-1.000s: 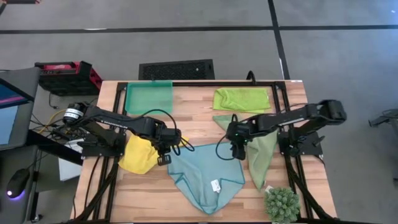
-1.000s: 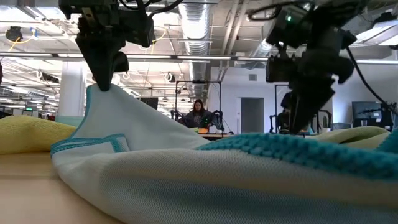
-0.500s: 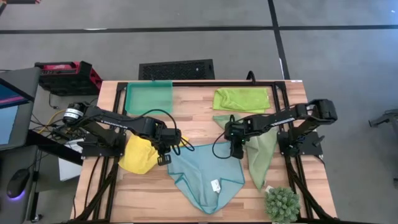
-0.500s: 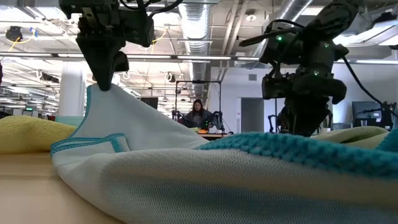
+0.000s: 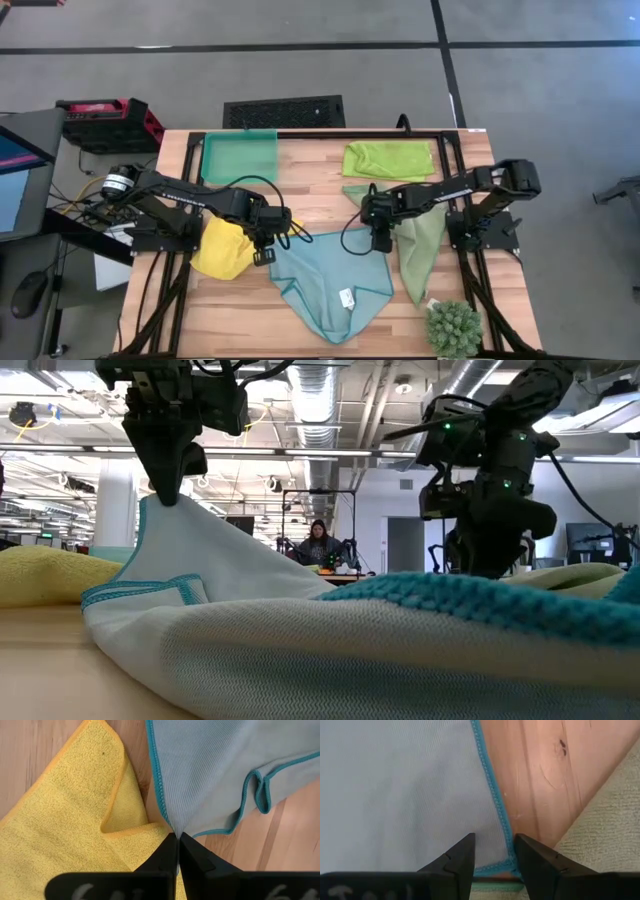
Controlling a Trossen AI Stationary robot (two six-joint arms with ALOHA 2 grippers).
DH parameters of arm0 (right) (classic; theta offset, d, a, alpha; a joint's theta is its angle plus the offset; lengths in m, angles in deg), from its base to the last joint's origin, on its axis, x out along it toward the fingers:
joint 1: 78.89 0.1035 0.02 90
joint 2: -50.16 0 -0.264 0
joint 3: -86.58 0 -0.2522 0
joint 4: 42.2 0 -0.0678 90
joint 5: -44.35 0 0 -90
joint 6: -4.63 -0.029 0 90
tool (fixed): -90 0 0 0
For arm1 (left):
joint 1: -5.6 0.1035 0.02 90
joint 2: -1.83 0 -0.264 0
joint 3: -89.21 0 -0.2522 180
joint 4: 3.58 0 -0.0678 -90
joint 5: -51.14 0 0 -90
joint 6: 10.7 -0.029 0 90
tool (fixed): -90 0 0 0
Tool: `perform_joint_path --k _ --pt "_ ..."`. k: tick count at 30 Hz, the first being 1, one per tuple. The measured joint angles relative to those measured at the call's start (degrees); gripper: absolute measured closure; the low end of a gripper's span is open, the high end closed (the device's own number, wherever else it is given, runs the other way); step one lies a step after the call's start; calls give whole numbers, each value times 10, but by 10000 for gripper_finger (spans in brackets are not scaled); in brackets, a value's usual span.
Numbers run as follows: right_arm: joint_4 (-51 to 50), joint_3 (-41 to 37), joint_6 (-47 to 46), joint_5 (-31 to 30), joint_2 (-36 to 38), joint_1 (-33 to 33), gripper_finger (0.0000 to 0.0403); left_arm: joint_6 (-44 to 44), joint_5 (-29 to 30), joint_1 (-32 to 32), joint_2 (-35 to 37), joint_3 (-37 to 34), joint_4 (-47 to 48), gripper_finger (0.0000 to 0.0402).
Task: Fold microfiber towels
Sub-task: Fold the blue microfiber towel
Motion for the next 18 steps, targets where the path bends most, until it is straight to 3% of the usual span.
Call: perform_joint_path --k 9,18 --pt "-11 1 0 0 -8 5 254 0 0 0 0 0 0 401" --pt "-17 1 -11 9 -8 5 385 0 1 0 0 0 0 401"
